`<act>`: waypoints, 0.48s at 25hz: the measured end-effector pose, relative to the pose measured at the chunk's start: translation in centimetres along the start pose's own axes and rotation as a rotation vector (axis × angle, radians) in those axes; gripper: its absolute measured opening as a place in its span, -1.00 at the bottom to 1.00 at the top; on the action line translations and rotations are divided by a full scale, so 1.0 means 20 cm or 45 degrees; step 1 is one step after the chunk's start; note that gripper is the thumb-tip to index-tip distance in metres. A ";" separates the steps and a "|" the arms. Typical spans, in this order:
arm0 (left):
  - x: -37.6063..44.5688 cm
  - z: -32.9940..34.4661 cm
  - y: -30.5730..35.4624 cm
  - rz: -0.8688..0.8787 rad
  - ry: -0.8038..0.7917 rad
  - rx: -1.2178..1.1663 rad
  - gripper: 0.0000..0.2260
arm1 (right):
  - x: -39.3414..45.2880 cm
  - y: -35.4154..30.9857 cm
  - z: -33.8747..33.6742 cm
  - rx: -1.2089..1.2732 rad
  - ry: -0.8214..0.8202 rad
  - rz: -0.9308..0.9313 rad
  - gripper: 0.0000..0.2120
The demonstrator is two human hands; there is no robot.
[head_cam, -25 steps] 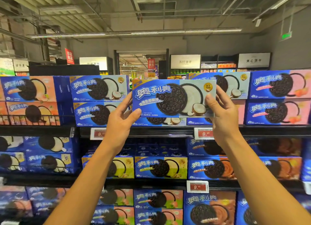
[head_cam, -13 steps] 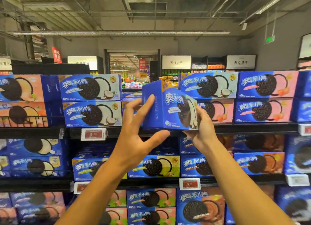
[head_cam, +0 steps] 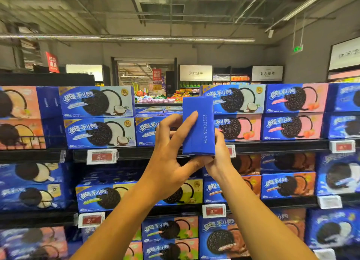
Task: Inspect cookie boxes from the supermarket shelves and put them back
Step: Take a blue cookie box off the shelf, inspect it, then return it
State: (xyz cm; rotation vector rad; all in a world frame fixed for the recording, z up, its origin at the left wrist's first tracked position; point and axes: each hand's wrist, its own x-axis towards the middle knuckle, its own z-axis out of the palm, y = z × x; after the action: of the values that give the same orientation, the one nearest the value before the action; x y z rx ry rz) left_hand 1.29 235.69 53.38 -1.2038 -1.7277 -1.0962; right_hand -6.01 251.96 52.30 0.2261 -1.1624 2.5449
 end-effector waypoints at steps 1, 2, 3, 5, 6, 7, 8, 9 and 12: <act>0.00 0.00 0.00 -0.002 -0.002 0.001 -0.37 | 0.00 0.00 0.00 -0.006 0.010 -0.004 -0.70; -0.01 -0.01 0.00 -0.008 -0.006 0.000 -0.37 | 0.00 0.00 -0.01 -0.008 0.013 -0.010 -0.70; -0.01 -0.01 -0.01 -0.016 -0.011 -0.002 -0.38 | 0.00 0.00 -0.01 -0.012 0.011 -0.015 -0.70; -0.01 -0.02 -0.01 -0.027 -0.024 -0.011 -0.38 | 0.01 0.01 0.00 -0.019 0.014 -0.020 -0.70; -0.01 -0.02 -0.02 -0.025 -0.028 -0.015 -0.37 | 0.01 0.02 0.00 -0.016 0.021 -0.021 -0.70; -0.01 -0.03 -0.02 -0.019 -0.031 -0.016 -0.37 | 0.01 0.03 0.01 -0.014 0.029 -0.023 -0.70; -0.02 -0.04 -0.03 -0.013 -0.036 -0.017 -0.37 | 0.02 0.04 0.01 -0.012 0.041 -0.023 -0.69; -0.02 -0.05 -0.03 -0.011 -0.043 -0.021 -0.37 | 0.02 0.04 0.01 -0.015 0.057 -0.025 -0.69; -0.03 -0.09 -0.07 -0.038 -0.064 -0.053 -0.38 | 0.04 0.05 0.01 -0.036 0.092 -0.048 -0.66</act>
State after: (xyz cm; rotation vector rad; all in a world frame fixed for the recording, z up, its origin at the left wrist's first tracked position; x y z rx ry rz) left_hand 0.38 233.57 53.25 -1.2446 -1.7735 -1.1335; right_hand -7.12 251.31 52.00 0.1463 -1.1552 2.4812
